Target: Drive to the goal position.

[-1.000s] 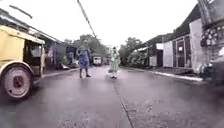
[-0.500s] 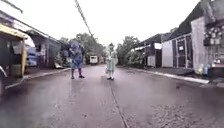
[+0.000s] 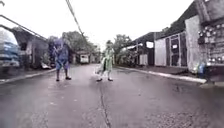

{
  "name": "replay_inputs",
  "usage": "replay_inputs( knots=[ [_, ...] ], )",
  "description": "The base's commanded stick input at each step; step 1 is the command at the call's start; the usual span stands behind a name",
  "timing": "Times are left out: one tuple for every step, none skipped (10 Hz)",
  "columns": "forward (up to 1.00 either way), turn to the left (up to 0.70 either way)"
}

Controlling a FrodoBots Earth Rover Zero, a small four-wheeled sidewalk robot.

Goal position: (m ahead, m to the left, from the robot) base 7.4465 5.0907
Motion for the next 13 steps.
replay_inputs(
  knots=[
    [0.0, -0.45],
    [0.0, -0.45],
    [0.0, -0.16],
    [0.0, 0.0],
    [0.0, 0.0],
    [0.0, 0.27],
    [0.0, 0.45],
    [0.0, 0.45],
    [0.0, 0.45],
    [0.0, 0.45],
    [0.0, 0.45],
    [0.39, 0.38],
    [1.0, 0.27]
  ],
)
